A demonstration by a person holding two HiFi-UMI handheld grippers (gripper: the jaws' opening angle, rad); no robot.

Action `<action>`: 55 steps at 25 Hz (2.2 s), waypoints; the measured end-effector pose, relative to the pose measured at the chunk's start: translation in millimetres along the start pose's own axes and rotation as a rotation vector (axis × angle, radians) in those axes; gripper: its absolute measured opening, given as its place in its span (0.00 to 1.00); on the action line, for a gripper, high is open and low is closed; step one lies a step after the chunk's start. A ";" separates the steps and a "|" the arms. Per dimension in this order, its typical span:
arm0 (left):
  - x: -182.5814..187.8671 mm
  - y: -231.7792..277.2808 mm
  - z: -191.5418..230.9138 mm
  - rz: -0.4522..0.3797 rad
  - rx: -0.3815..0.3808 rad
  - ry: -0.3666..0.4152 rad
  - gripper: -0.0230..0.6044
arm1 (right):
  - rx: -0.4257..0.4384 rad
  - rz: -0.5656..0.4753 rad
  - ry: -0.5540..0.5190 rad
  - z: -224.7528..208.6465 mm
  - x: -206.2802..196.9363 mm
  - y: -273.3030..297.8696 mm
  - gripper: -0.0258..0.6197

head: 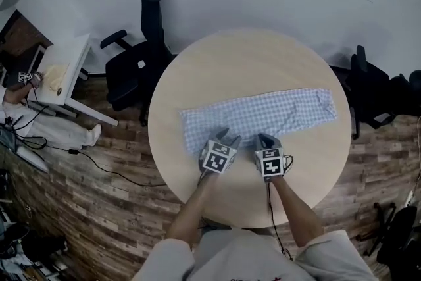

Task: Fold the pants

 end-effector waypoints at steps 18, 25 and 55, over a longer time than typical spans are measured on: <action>-133.7 -93.8 112.5 0.061 0.269 -0.388 0.34 | 0.166 0.046 -0.191 114.8 1.5 42.1 0.10; -146.2 -82.2 111.5 0.056 0.214 -0.461 0.13 | 0.142 0.057 -0.187 106.7 1.5 45.9 0.10; 3.2 -181.1 86.8 -0.225 0.299 -0.187 0.12 | 0.164 -0.003 -0.155 80.7 -14.5 -8.2 0.10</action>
Point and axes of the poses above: the fingertips, and each gripper's own axes: y forward along the fingers, z to its left, x out of its top, the point moved 1 cm from there along -y, backward along the fingers, and after that the axes turned 13 degrees about y, right-handed, at the moved point
